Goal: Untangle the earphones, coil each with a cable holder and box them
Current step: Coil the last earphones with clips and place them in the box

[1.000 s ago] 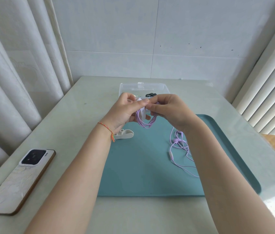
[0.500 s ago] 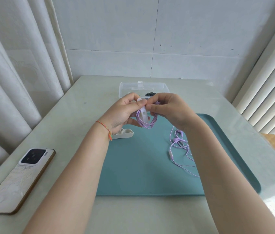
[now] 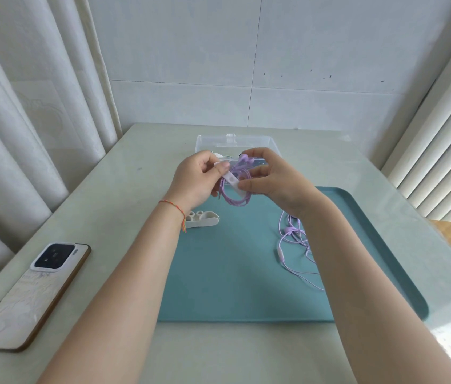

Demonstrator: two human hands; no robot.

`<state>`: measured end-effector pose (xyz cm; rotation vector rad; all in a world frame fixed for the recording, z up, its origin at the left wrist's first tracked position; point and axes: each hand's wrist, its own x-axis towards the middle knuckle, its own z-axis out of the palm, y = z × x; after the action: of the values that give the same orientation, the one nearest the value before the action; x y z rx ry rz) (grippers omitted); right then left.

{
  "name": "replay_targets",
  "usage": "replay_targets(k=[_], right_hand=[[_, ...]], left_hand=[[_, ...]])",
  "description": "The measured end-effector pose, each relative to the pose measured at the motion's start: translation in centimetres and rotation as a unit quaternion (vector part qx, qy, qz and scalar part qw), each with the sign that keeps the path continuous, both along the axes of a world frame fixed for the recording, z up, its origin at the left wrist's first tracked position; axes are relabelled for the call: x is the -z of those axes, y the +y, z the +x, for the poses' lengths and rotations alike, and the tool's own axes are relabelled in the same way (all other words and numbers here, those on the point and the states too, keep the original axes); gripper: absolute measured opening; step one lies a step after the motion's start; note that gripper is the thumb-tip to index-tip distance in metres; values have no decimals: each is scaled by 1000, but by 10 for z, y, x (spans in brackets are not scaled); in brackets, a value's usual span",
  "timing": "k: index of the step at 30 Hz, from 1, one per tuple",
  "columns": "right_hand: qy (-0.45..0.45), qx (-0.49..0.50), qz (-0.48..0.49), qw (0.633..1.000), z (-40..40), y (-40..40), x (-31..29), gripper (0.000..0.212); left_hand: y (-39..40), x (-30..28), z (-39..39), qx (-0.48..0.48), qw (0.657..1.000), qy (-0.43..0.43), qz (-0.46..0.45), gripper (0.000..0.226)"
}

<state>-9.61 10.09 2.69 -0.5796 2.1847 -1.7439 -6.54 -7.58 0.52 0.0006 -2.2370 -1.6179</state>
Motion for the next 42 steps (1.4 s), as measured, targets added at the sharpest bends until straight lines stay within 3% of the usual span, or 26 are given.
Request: replay_targets(k=[3, 6, 13, 18, 28, 32, 36, 42], right_hand=[[17, 32, 91, 995, 1, -4, -1, 32], [11, 63, 88, 994, 3, -12, 2, 11], [32, 147, -20, 988, 5, -18, 2, 16], [50, 117, 3, 992, 3, -16, 3, 18], [71, 118, 96, 986, 3, -18, 5, 14], [-14, 66, -48, 997, 1, -16, 7, 13], [-87, 29, -161, 983, 4, -15, 5, 13], [-256, 63, -291, 920, 8, -22, 2, 17]], left_hand=[[-2, 1, -2, -77, 996, 35, -7, 23], [-4, 4, -6, -132, 990, 48, 1, 27], [1, 1, -3, -133, 986, 31, 92, 29], [-1, -1, -1, -142, 987, 34, 70, 41], [0, 1, -2, -175, 982, 71, -9, 35], [-2, -2, -3, -169, 982, 43, 76, 32], [0, -3, -2, -127, 975, 25, 183, 27], [6, -4, 1, -109, 975, 68, 183, 24]])
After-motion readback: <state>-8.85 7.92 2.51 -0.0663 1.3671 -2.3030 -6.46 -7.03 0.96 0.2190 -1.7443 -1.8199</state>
